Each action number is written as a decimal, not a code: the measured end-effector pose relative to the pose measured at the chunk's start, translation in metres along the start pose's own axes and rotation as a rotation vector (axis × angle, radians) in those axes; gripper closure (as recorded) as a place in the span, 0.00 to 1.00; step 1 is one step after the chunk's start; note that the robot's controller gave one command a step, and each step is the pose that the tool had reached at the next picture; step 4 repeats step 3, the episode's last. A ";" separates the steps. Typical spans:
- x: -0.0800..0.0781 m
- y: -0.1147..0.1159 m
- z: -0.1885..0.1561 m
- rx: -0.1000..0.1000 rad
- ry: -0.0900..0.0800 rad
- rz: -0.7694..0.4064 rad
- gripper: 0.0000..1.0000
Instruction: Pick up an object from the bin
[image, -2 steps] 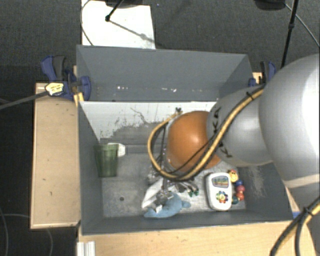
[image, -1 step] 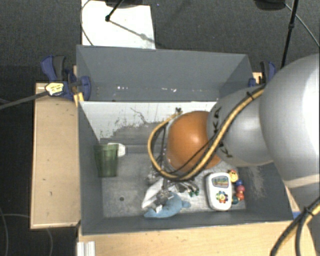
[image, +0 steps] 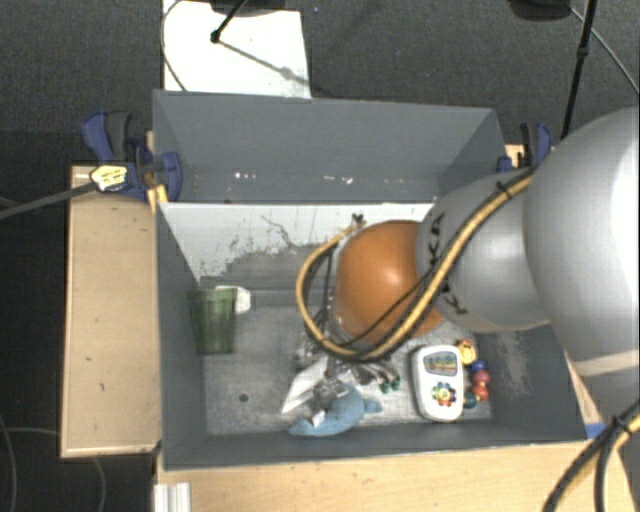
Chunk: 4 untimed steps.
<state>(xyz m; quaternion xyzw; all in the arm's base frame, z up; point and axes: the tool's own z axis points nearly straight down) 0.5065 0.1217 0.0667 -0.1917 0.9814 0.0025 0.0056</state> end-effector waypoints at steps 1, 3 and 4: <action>0.002 0.000 -0.014 0.001 0.007 0.002 1.00; 0.001 -0.001 -0.043 0.003 0.006 0.006 1.00; 0.001 -0.001 -0.043 0.003 0.006 0.006 1.00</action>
Offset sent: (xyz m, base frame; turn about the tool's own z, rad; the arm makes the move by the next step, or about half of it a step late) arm 0.0001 -0.0001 0.0575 0.0000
